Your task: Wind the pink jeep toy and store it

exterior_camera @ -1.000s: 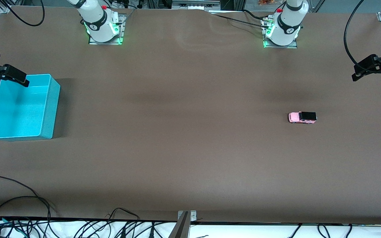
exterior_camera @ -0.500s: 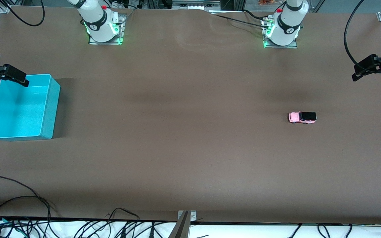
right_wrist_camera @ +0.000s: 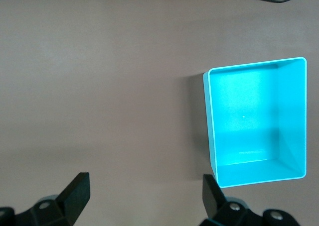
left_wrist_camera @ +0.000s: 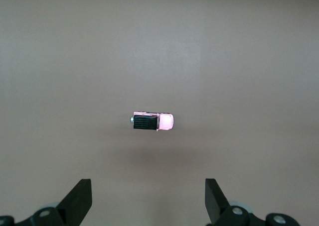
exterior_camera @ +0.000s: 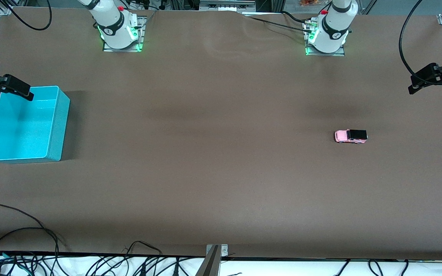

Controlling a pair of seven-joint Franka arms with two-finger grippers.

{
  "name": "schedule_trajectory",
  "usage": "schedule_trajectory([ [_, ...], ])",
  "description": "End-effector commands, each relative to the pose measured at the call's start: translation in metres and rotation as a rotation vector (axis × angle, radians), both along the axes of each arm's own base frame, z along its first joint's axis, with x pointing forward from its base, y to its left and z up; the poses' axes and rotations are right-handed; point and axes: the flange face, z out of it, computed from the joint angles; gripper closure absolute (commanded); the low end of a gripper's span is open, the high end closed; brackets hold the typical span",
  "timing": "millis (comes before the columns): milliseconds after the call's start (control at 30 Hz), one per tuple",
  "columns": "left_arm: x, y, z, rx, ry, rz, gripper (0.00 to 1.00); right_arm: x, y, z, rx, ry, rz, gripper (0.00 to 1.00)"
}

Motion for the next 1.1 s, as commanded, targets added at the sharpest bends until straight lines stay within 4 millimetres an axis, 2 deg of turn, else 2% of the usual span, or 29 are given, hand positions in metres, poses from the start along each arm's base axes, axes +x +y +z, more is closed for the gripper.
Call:
schedule_trajectory([
  [0, 0.002, 0.002, 0.006, 0.02, 0.008, 0.0, 0.0, -0.003, -0.002, 0.008, 0.02, -0.005, 0.008, 0.0],
  [733, 0.001, 0.003, 0.004, 0.021, 0.023, 0.002, 0.0, -0.003, -0.002, 0.008, 0.018, -0.005, 0.005, 0.0],
  [1067, -0.002, 0.01, 0.002, 0.019, 0.042, 0.016, 0.0, -0.004, -0.015, 0.008, 0.022, -0.005, -0.012, 0.0],
])
